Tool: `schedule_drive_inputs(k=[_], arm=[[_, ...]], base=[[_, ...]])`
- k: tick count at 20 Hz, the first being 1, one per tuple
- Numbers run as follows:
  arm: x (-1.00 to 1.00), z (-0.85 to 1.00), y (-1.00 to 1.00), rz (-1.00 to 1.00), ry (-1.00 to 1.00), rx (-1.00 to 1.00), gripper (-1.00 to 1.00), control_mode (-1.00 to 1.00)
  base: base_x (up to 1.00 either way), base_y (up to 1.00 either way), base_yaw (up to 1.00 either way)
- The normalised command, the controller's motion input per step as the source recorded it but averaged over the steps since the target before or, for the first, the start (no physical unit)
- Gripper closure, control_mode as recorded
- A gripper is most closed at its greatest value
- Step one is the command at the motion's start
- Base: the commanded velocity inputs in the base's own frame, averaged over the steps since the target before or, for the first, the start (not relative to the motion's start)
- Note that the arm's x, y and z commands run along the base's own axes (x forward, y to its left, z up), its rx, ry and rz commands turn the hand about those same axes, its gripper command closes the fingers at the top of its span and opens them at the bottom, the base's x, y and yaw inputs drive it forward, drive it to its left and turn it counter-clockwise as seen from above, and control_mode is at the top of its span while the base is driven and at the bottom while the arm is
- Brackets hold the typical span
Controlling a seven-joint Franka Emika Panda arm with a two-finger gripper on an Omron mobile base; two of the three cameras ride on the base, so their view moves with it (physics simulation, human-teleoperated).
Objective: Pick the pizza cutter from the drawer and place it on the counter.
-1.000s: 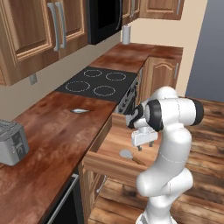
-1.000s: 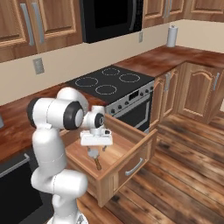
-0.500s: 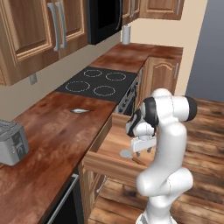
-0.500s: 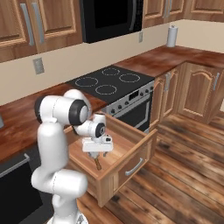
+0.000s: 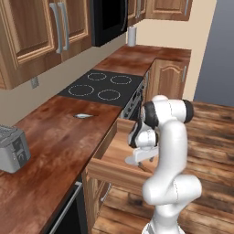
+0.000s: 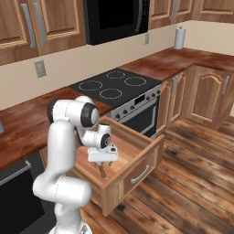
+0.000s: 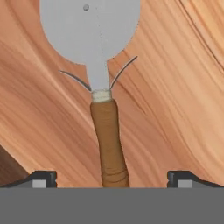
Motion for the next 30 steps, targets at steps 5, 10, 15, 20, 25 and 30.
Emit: schedule_drive_inputs(k=[5, 10, 15, 20, 25, 30], arm=[[0.38, -0.49, 0.03, -0.01, 0.00, 0.00, -1.00, -1.00], [0.01, -0.63, 0.00, -0.02, -0.01, 0.00, -1.00, -1.00], [0.00, -0.85, 0.01, -0.03, 0.00, -0.04, -1.00, -1.00], [-0.40, -0.99, -0.02, -0.02, -0.04, -0.09, 1.00, -1.00], [-0.94, -1.00, -0.48, -0.01, -0.05, -0.06, 1.00, -1.00], [-0.78, -1.00, -0.66, -0.04, 0.00, -0.05, 1.00, -1.00]], base=[[0.00, 0.00, 0.00], [0.00, 0.00, 0.00], [0.00, 0.00, 0.00], [0.00, 0.00, 0.00], [0.00, 0.00, 0.00], [0.00, 0.00, 0.00]])
